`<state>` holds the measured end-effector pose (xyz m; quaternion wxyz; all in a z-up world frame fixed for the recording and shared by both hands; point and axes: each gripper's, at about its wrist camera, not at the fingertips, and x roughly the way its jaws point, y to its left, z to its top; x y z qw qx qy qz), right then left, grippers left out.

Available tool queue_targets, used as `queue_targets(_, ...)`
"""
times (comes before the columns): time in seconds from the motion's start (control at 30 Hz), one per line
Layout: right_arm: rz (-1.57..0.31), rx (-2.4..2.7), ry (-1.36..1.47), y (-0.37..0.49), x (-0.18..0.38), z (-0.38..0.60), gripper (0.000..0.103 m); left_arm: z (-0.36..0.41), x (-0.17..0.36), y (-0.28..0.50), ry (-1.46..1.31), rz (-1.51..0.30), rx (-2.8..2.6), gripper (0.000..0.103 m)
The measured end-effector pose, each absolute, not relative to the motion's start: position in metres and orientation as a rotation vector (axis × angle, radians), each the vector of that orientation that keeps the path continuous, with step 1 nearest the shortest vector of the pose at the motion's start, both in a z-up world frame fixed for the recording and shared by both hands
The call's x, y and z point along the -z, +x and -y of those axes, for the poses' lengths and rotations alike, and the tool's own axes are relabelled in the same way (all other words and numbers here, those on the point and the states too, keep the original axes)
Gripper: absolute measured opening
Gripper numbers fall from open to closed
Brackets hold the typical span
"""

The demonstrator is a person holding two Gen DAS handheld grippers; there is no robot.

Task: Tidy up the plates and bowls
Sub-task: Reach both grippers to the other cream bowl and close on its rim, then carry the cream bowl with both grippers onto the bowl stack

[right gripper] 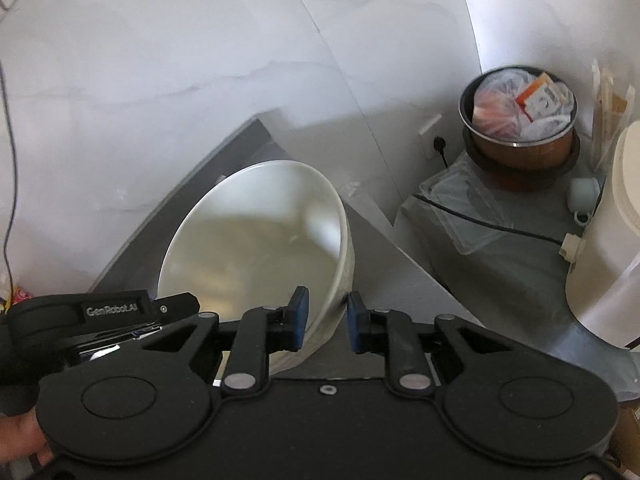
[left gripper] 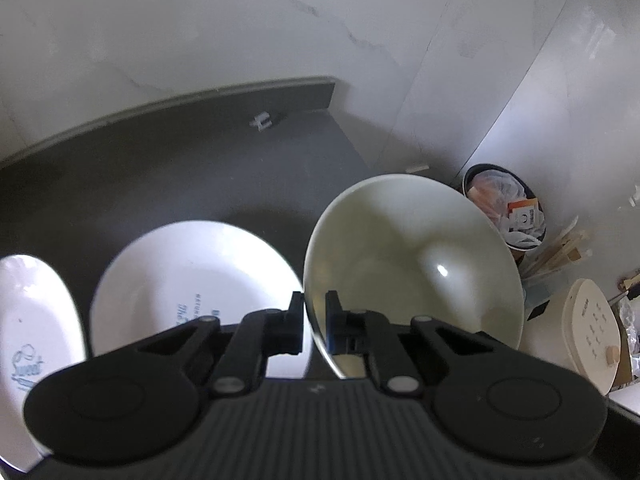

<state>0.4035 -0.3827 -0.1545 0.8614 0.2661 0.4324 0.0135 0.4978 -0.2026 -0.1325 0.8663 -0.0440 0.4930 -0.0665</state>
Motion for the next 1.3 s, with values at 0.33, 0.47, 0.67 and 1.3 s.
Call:
queue_targets(0.33,-0.837,-0.006,0.537,0.377,0.116,0.359,0.020,0.176,0.098,0.469,-0.120,-0.988,0.178,0.008)
queue_targets(0.47,-0.811,-0.003,0.527,0.365,0.102,0.347,0.020,0.162,0.085,0.456,-0.131,-0.968,0.191,0.008)
queue_targets(0.67,-0.792,0.000,0.517,0.344,0.087,0.328,0.020,0.140,0.071,0.437,-0.153,-0.940,0.203,0.008)
queue_targets(1.3,-0.832,-0.012,0.492,0.284,0.071,0.280,0.021,0.087,0.066,0.376,-0.173,-0.931,0.211,0.008)
